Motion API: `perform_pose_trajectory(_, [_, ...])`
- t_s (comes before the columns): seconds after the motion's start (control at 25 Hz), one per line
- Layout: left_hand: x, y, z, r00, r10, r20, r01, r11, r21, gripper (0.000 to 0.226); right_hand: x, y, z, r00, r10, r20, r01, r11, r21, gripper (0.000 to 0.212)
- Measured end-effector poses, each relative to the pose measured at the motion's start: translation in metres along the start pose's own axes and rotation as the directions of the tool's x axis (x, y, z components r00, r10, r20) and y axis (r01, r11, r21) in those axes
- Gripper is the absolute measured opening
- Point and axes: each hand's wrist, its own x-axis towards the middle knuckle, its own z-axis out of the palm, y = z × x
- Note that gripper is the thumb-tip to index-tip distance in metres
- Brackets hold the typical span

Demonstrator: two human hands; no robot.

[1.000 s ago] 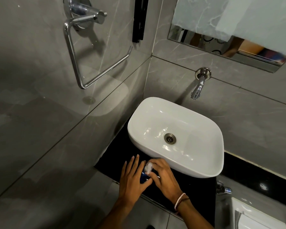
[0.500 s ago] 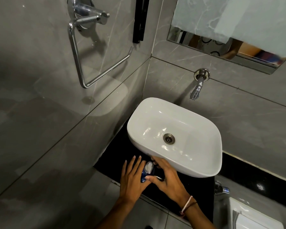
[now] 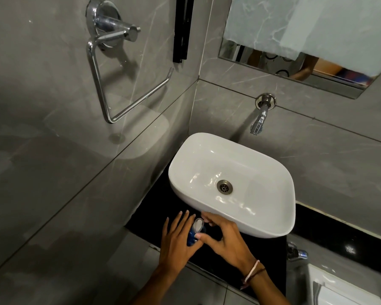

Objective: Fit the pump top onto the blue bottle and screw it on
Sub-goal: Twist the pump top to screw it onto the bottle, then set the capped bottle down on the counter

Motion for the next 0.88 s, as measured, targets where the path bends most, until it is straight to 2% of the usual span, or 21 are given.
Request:
perform_pose_trajectory(0.08, [-0.004,0.003,-0.002,0.995,-0.100,-0.018,0.097,0.987,-0.129,0.083,-0.006,0.015,0.002,0.989,0.147,-0.011,-0.144,0.979,0.143,0.047])
perform_pose_trajectory(0.16, [-0.010,0.008,-0.006,0.968,-0.250,-0.006,0.240,0.936,-0.258,0.088,-0.007,0.030,0.010,0.949,0.307,0.067,-0.313,0.904,0.292,0.037])
perform_pose_trajectory(0.28, [-0.014,0.006,-0.012,0.930,-0.367,-0.023,0.346,0.896,-0.277,0.079,0.003,0.035,0.027,0.873,0.446,0.197,-0.487,0.783,0.388,0.033])
perform_pose_trajectory(0.44, [-0.004,-0.021,-0.037,0.879,-0.475,-0.042,0.441,0.843,-0.308,0.072,0.037,0.008,0.056,0.873,0.406,0.271,-0.485,0.780,0.395,0.032])
perform_pose_trajectory(0.6, [0.011,-0.063,-0.068,0.890,-0.443,-0.112,0.385,0.859,-0.336,0.059,0.077,-0.029,0.090,0.885,0.358,0.297,-0.455,0.799,0.393,0.035])
perform_pose_trajectory(0.8, [0.029,-0.084,-0.084,0.891,-0.452,-0.051,0.404,0.839,-0.365,0.066,0.095,-0.048,0.101,0.893,0.345,0.289,-0.436,0.821,0.368,0.037])
perform_pose_trajectory(0.88, [0.028,-0.083,-0.083,0.892,-0.448,-0.067,0.387,0.830,-0.402,0.067,0.090,-0.049,0.099,0.881,0.368,0.299,-0.464,0.798,0.384,0.038])
